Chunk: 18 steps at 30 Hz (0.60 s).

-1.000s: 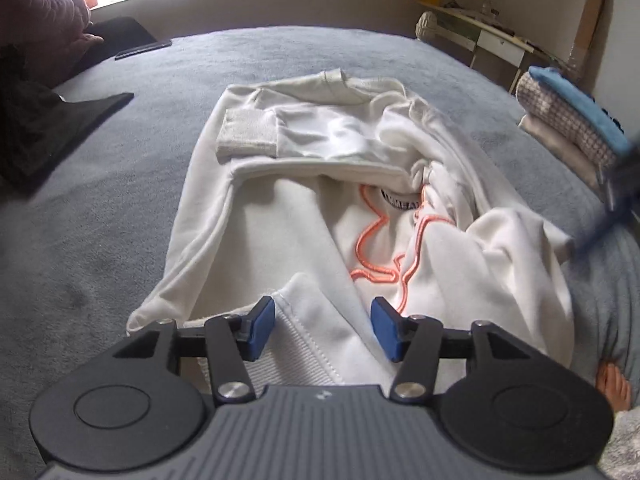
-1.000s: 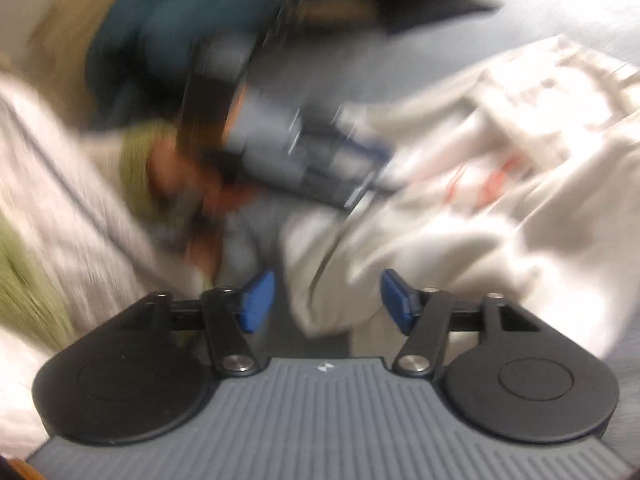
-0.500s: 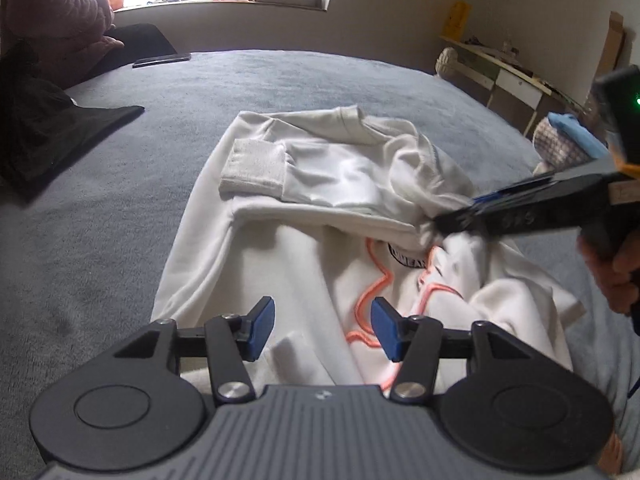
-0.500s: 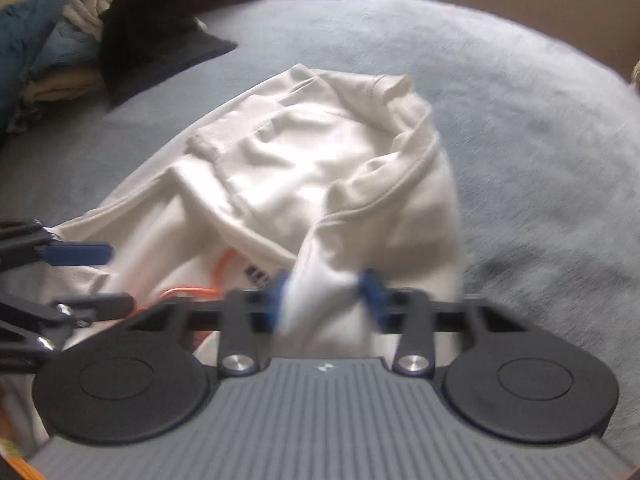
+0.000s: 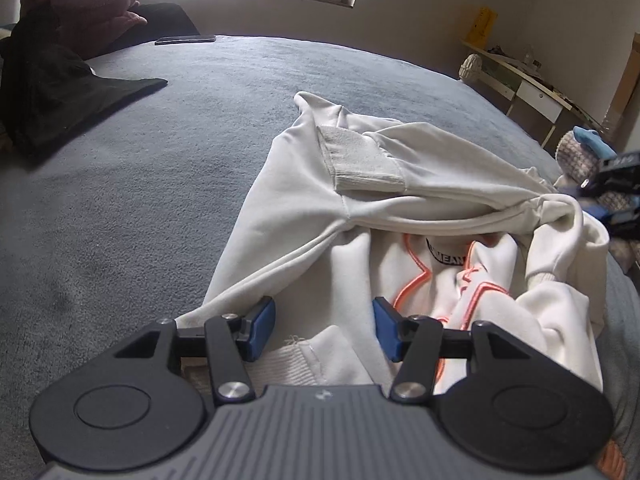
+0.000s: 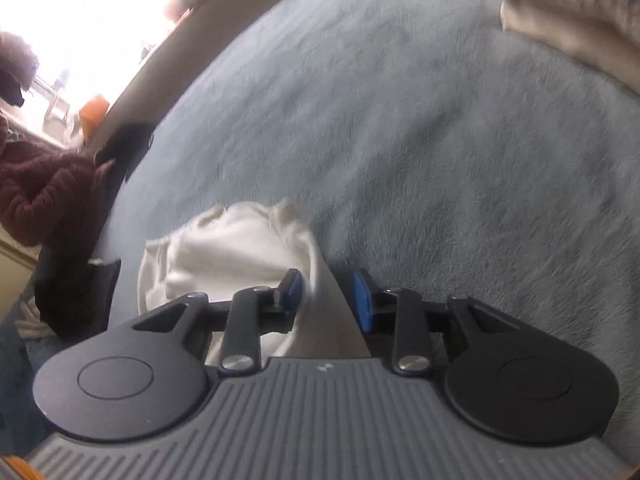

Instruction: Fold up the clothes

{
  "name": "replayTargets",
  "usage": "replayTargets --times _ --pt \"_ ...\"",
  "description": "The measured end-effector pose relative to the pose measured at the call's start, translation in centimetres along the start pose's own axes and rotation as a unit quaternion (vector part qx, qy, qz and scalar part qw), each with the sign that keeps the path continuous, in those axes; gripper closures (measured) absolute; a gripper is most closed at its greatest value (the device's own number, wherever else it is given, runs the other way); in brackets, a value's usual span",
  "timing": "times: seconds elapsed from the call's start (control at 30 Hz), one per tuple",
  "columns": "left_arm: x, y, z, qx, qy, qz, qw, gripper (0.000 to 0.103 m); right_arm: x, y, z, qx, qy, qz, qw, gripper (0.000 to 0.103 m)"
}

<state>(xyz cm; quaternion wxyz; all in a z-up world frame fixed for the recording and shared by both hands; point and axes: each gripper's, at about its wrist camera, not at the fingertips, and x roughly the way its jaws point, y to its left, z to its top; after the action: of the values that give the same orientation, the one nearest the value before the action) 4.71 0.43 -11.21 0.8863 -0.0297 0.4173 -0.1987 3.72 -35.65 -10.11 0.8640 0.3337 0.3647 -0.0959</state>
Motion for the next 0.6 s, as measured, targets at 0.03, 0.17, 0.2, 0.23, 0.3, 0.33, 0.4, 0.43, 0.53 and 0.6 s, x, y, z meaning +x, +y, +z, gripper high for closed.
replayTargets --times 0.03,0.17,0.2,0.23,0.3,0.33,0.4,0.43,0.53,0.6 --pt "0.0 0.1 0.0 -0.002 0.001 -0.001 1.0000 0.048 -0.7 1.2 0.0 -0.034 -0.020 0.001 0.999 0.068" --pt "0.1 0.3 0.1 -0.010 0.002 -0.003 0.9999 0.048 -2.2 6.8 -0.6 -0.189 -0.078 0.023 0.979 0.048" --pt "0.1 0.3 0.1 -0.013 0.002 -0.003 0.9999 0.048 -1.5 8.7 -1.5 -0.245 -0.068 0.034 0.967 0.046" --pt "0.1 0.3 0.1 -0.015 0.002 -0.002 0.9999 0.048 -0.8 10.6 -2.5 -0.300 -0.057 0.045 0.951 0.042" --pt "0.1 0.2 0.1 -0.017 0.001 -0.002 0.9998 0.048 1.1 13.9 -5.4 -0.409 -0.028 0.057 0.910 0.040" --pt "0.1 0.2 0.0 -0.018 0.001 -0.001 0.9998 0.048 2.1 15.2 -6.8 -0.451 -0.020 0.061 0.890 0.040" --pt "0.1 0.2 0.0 -0.018 0.003 0.001 0.9998 0.048 4.4 17.4 -9.3 -0.517 -0.001 0.064 0.853 0.041" --pt "0.1 0.3 0.1 -0.019 0.005 0.002 0.9998 0.048 5.7 18.2 -10.3 -0.538 0.013 0.065 0.841 0.042" --pt "0.1 0.4 0.2 -0.024 0.007 0.001 0.9997 0.048 9.6 19.5 -11.4 -0.569 0.054 0.041 0.820 0.053" --pt "0.1 0.5 0.2 -0.027 0.007 -0.001 0.9996 0.048 10.9 19.4 -11.1 -0.559 0.077 0.028 0.825 0.079"
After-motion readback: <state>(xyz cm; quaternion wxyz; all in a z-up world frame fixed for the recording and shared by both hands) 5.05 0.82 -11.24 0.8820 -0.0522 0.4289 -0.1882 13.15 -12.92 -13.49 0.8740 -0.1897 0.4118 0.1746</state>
